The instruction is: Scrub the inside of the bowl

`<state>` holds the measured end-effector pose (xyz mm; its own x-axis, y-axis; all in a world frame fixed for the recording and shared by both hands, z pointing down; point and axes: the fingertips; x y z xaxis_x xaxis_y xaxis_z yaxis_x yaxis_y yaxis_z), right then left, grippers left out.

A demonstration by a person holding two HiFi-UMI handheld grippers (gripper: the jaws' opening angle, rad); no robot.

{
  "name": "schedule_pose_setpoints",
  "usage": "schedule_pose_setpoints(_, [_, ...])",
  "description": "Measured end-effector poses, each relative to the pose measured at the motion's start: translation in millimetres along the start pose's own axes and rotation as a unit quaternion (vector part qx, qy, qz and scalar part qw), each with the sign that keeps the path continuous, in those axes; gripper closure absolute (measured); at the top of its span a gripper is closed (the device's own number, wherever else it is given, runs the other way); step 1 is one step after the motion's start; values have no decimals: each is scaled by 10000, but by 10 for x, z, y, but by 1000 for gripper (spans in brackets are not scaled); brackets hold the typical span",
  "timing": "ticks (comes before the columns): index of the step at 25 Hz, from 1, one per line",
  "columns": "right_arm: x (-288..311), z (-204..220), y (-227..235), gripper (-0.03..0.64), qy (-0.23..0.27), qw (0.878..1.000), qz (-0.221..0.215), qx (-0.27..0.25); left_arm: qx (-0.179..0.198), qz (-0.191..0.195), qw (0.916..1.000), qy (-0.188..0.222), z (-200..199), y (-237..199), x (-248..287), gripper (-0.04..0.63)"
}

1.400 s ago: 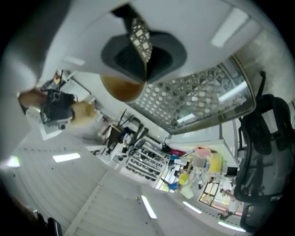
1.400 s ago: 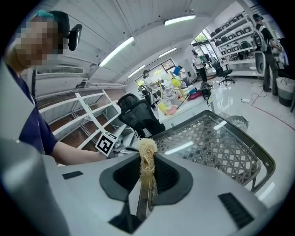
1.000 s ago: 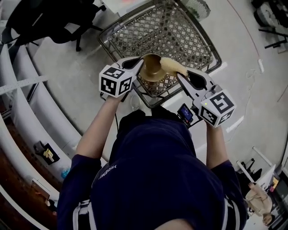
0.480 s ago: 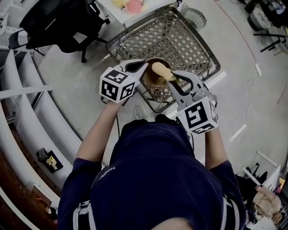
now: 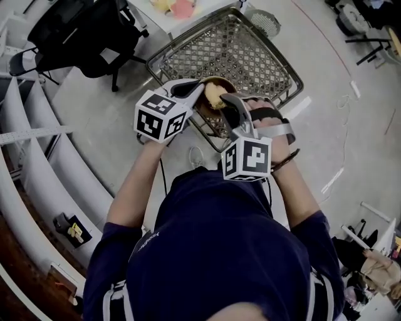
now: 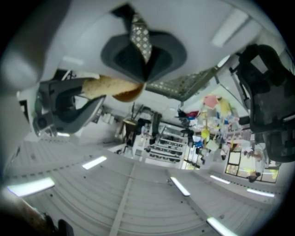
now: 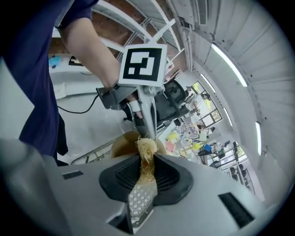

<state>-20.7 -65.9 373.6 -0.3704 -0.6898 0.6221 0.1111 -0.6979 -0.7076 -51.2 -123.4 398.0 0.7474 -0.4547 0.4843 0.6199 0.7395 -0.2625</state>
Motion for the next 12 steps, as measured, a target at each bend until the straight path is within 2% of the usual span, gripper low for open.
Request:
schedule_pose_setpoints(5, [53, 88, -26, 552, -338, 9981, 115, -508, 41, 135, 9998, -102, 19, 116, 26, 583])
schedule_pose_setpoints(12, [71, 38, -159, 553, -230, 9991, -103, -356, 87, 91, 9999, -102, -4, 121, 20, 583])
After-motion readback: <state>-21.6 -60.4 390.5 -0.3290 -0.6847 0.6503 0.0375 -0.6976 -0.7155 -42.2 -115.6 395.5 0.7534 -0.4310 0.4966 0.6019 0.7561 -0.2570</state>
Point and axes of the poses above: the fingertips, and each gripper's own axes: x forward along the fingers, y to its right, z out of its underside, and after that the axes turned 4 degrees about z, right-handed
